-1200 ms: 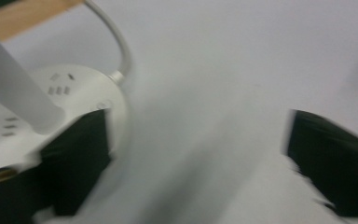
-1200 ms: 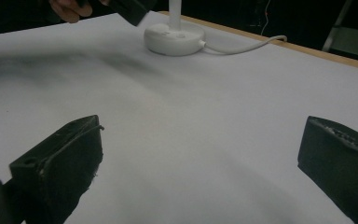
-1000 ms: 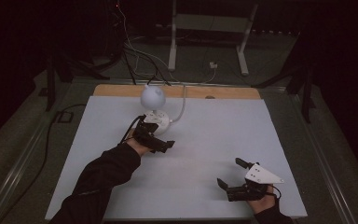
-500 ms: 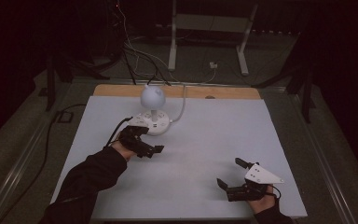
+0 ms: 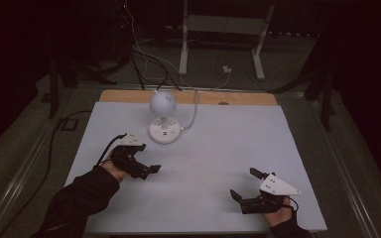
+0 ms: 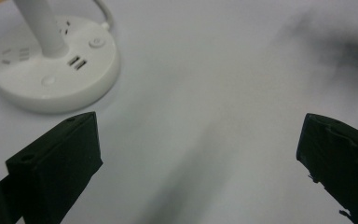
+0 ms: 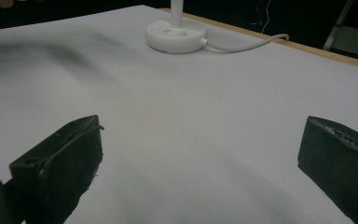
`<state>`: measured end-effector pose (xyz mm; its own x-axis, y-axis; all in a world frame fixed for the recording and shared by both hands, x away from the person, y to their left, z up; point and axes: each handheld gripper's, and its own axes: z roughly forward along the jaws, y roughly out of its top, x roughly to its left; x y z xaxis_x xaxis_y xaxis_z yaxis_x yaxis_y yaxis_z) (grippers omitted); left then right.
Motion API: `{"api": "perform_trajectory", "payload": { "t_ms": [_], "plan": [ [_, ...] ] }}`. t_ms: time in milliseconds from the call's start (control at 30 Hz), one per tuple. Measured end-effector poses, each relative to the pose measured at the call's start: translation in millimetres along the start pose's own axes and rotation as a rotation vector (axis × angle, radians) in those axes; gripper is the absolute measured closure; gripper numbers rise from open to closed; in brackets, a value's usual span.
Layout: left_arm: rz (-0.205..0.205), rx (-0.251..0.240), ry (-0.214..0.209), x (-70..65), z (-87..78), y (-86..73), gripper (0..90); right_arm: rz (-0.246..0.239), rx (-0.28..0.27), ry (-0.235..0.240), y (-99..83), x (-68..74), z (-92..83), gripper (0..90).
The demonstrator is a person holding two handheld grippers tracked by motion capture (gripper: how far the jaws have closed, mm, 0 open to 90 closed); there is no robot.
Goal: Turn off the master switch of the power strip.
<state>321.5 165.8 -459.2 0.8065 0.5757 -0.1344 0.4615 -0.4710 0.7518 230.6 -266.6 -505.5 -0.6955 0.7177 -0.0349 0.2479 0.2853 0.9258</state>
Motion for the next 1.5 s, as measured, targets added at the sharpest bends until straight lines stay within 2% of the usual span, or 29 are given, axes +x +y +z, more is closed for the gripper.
{"api": "perform_trajectory", "payload": {
  "t_ms": [400,467,667,900,1067,1167,1333,1500],
  "plan": [
    [-0.007,0.006,-0.012,-2.9,-11.6,-32.1,0.4,-0.003,0.0,-0.007,0.5,-0.1,-1.1,0.0],
    [0.004,0.01,-0.014,-3.3,-12.8,-37.7,0.4,-0.007,0.002,-0.006,0.4,0.2,-0.6,0.0],
    [-0.008,0.002,-0.018,-3.5,-18.4,-54.4,0.4,-0.007,0.003,-0.005,0.4,0.8,-0.5,0.0],
    [-0.012,-0.005,-0.017,-6.1,-25.2,-68.8,0.4,-0.004,0.007,-0.003,0.2,1.1,0.2,0.0],
    [-0.016,-0.015,0.008,-8.3,-30.7,-77.5,0.4,-0.003,0.008,-0.003,0.3,1.4,0.3,0.0],
    [-0.028,-0.025,0.004,-8.3,-33.2,-82.1,0.5,-0.007,0.01,-0.002,0.0,1.4,1.0,0.0],
    [-0.023,-0.042,0.003,-9.9,-37.0,-90.3,0.5,-0.007,0.011,-0.001,0.0,1.7,1.4,0.0],
    [-0.016,-0.033,0.003,-13.0,-38.2,-100.1,0.5,-0.005,0.012,-0.002,-0.3,1.4,1.7,0.0]
  ]
}}
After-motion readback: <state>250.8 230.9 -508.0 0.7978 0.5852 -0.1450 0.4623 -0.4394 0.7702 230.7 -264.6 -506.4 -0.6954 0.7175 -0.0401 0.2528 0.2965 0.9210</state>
